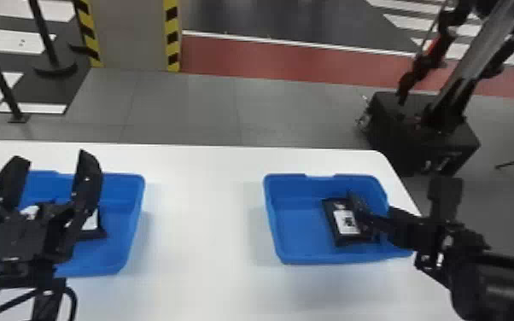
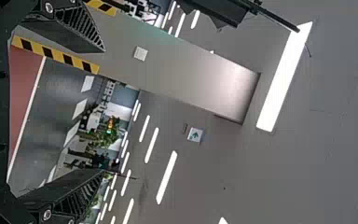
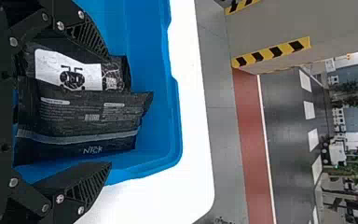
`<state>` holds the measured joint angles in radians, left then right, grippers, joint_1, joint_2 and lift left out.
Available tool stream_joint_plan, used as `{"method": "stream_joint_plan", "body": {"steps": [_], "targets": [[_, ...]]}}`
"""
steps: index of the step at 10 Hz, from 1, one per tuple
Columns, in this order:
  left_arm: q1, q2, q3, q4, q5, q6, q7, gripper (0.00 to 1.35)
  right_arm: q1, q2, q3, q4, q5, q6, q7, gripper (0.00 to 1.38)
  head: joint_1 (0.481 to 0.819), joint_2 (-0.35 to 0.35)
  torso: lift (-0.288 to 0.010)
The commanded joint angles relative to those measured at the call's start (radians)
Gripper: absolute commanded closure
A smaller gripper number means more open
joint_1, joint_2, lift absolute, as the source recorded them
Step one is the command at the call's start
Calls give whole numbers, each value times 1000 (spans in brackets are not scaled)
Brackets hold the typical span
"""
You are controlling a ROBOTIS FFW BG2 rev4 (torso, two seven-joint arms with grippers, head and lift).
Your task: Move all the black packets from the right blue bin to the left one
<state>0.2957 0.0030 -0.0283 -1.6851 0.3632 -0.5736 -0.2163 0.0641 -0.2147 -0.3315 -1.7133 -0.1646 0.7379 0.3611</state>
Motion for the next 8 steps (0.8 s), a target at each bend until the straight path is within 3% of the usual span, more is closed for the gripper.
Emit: {"method": "stream_joint_plan", "body": {"steps": [1,5,8], "targets": [[1,0,2,-10,-10,19,0,107,-47,-6,0,73,1,3,22,268,695,-188,-110],[13,0,16,-51,-33,78,0,107,-69,8,0,112,17,82,10,268,695,-190,-110],[18,2,19,-59,-33,92,0,107,-47,23,0,53,20,175,-19,315,695,-190,-110]]}}
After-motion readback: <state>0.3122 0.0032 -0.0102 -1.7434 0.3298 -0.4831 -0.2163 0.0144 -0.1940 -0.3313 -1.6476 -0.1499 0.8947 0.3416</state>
